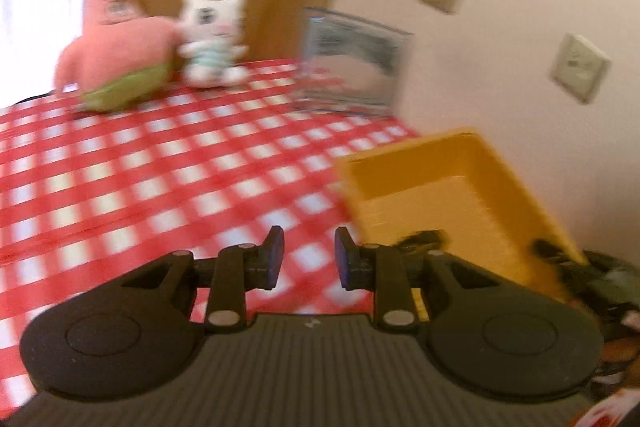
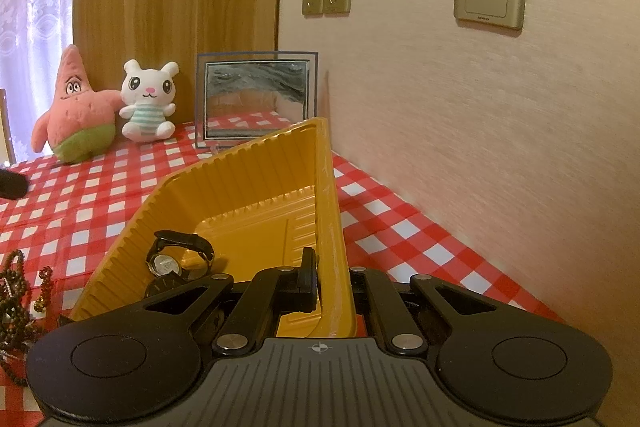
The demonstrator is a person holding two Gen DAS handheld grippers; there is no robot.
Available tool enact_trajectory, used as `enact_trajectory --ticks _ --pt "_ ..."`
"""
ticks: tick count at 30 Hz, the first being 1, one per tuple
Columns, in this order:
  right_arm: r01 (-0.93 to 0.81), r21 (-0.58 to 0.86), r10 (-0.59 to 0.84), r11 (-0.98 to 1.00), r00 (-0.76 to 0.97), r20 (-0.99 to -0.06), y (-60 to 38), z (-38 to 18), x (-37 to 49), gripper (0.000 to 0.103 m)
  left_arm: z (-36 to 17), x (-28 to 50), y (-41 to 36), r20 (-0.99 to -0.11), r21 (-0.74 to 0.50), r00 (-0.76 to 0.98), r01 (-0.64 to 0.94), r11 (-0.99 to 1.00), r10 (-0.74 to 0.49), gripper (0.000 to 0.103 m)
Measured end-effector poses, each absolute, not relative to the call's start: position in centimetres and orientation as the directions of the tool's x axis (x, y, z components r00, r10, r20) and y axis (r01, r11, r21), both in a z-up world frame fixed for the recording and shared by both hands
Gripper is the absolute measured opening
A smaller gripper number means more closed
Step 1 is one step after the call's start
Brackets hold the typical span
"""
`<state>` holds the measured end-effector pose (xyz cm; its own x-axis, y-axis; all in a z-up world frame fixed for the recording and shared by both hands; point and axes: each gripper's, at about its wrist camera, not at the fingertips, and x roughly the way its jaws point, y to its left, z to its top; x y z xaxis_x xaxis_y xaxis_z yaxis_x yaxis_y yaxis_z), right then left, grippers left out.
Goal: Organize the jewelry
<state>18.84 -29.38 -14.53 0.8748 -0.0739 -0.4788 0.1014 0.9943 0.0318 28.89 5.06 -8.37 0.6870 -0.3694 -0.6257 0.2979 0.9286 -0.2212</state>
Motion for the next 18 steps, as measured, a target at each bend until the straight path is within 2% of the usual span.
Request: enact_trajectory --ticks 7,18 --pt "0.107 0.022 -0.084 0.994 0.881 -0.466 -29.3 -14.5 19.2 0.004 -11.3 28.8 8.1 -0.695 -0.155 0.679 0.178 0.972 -0.235 0.023" --pt "0.129 -0.008 -0.120 0.992 0.890 -0.440 -28.7 -14.5 19.7 0.004 -14.7 29.1 5.1 -0.738 -0.081 0.637 0.244 0.966 -0.223 0.027"
